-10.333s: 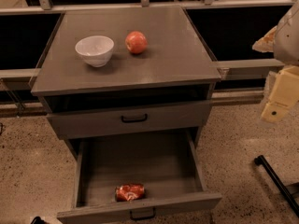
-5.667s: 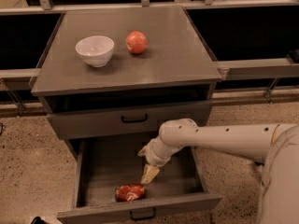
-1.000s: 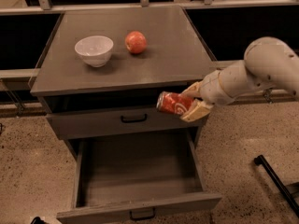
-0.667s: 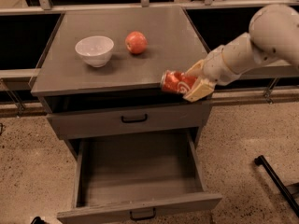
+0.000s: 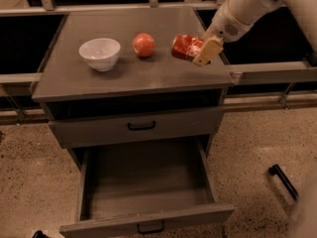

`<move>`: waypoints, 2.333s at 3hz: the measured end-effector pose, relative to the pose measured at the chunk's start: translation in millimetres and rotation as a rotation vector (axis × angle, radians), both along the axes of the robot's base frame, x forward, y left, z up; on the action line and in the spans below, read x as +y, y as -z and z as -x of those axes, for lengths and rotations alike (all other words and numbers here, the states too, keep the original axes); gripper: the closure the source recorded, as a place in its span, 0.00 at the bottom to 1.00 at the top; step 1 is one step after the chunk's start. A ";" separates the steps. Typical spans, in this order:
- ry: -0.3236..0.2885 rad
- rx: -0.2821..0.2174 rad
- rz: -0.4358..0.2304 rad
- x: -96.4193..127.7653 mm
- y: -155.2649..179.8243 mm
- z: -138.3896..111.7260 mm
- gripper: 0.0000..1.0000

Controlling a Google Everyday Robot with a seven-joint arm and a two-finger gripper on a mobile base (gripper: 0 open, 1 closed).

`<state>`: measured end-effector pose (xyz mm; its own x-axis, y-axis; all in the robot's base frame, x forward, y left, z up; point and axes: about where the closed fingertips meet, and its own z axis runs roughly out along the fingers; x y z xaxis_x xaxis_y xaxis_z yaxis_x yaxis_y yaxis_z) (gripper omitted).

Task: Pick coke can from middle drawer and place on counter

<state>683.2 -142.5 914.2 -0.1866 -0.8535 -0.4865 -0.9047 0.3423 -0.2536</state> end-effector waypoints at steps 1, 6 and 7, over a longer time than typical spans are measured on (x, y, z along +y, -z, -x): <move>0.095 0.148 0.027 21.1 26.4 -36.9 1.00; 0.179 0.193 -0.019 49.8 44.0 -75.1 0.00; 0.126 0.136 -0.015 47.7 29.1 -73.5 0.00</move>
Offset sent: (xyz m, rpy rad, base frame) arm 0.1210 0.0737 -0.0449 0.0645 0.2277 -0.2564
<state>756.7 -94.9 885.1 -0.3569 -0.8119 -0.4621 -0.8798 0.4584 -0.1258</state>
